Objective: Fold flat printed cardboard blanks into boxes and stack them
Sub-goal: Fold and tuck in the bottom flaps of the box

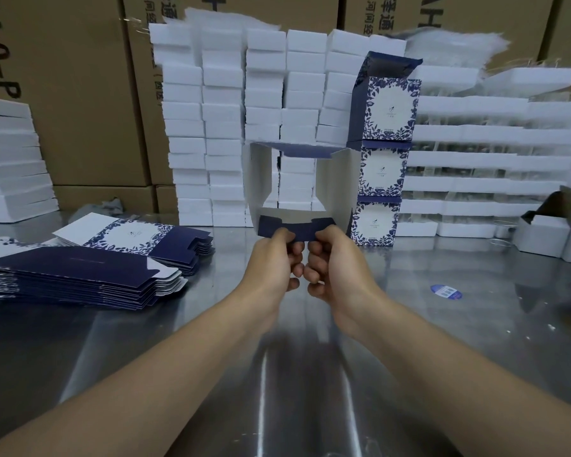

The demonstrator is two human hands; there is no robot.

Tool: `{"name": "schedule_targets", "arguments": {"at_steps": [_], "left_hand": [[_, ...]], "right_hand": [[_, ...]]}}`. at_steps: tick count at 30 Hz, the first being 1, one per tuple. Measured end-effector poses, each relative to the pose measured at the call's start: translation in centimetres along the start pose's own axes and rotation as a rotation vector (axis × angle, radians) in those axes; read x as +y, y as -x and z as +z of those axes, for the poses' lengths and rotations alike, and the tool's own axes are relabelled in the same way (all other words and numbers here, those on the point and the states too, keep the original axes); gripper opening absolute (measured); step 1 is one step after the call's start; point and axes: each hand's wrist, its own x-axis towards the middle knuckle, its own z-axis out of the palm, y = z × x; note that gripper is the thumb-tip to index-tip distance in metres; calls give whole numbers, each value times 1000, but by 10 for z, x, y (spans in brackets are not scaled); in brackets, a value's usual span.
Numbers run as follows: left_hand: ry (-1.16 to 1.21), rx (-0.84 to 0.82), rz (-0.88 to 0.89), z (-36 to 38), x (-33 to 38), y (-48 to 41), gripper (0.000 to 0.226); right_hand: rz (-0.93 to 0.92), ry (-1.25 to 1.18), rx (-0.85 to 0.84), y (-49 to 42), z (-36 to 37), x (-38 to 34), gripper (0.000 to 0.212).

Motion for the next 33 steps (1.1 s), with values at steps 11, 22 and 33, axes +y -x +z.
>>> {"name": "schedule_targets", "arguments": {"at_steps": [11, 22, 33], "left_hand": [[-51, 35, 12, -5, -1, -5, 36], [-74, 80, 6, -6, -2, -7, 39], [-42, -5, 5, -3, -4, -4, 37]], "right_hand": [[10, 44, 91, -3, -9, -3, 25], [-16, 87, 232, -6, -10, -1, 21], [4, 92, 73, 3, -2, -2, 26]]}}
